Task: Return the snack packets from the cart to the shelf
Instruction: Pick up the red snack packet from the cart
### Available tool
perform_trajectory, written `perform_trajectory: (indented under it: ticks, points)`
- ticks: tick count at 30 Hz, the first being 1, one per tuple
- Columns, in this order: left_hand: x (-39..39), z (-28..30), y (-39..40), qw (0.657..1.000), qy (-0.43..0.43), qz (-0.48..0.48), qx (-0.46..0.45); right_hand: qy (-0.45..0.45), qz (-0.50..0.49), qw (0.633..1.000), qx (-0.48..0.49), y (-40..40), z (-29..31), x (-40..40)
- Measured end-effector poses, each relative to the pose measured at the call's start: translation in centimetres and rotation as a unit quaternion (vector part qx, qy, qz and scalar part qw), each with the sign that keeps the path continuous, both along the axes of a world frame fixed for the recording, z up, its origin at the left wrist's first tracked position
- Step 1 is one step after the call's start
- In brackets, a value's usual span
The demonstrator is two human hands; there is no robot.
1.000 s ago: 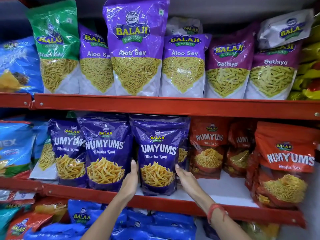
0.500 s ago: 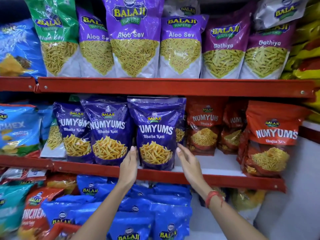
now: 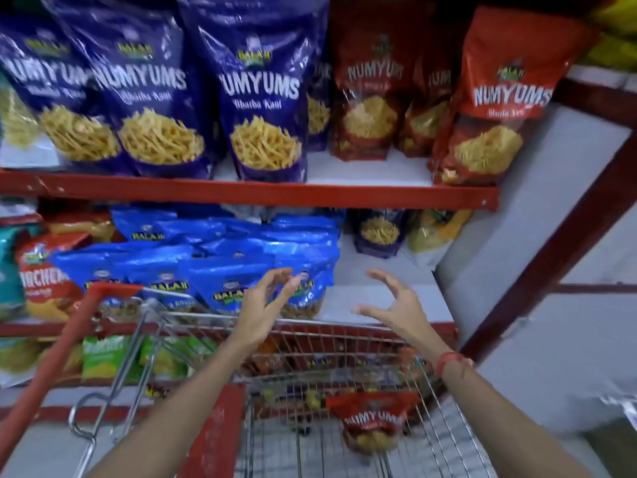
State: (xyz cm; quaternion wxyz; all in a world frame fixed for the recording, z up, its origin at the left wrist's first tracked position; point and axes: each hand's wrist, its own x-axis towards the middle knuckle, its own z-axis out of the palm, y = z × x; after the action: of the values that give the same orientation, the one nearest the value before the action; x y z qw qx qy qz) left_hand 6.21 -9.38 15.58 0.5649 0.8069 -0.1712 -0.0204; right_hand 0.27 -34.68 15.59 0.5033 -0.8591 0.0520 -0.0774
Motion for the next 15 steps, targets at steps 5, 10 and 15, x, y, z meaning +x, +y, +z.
perform_trajectory:
  ticks: [5, 10, 15]
  points:
    - [-3.6, -7.9, -0.1, 0.98, 0.147, -0.038, 0.125, 0.221, 0.034, 0.975, 0.015, -5.7, -8.4, -5.2]
    - [-5.5, -14.9, -1.3, 0.917, 0.295, -0.106, 0.245, 0.372, 0.074, 0.924, -0.039, -9.4, -15.0, -9.0]
    - [-6.9, -19.0, -5.0, 0.897, 0.337, -0.059, 0.282, 0.378, 0.037, 0.91, -0.169, -9.6, -18.5, -9.9]
